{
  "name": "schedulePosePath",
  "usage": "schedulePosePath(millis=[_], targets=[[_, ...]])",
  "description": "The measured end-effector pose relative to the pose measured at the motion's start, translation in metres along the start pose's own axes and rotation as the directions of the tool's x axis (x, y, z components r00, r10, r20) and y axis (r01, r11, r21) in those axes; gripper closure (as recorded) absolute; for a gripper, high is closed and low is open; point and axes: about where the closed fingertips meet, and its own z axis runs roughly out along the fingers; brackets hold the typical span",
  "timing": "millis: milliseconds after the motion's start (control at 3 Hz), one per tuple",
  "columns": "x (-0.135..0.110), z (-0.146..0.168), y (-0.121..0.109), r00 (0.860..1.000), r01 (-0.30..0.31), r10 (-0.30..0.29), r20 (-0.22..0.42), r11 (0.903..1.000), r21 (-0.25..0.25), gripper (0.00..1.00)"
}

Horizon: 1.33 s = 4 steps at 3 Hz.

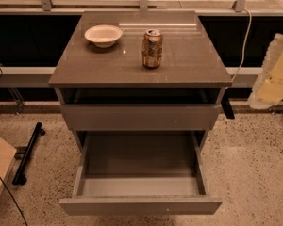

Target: Close middle drawer

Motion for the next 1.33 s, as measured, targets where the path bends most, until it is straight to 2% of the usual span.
schedulePosePath(millis=[333,1000,1333], targets=[[0.0,0.0,0.0,1.0,0.0,0.0,0.0,1.0,0.0,0.0],[-0.009,-0.016,0.003,1.0,0.016,-0.017,0.01,0.9994,0.032,0.24],[-0.007,-0.007,0.02,0.998,0.051,-0.051,0.042,0.9986,0.015,0.39]])
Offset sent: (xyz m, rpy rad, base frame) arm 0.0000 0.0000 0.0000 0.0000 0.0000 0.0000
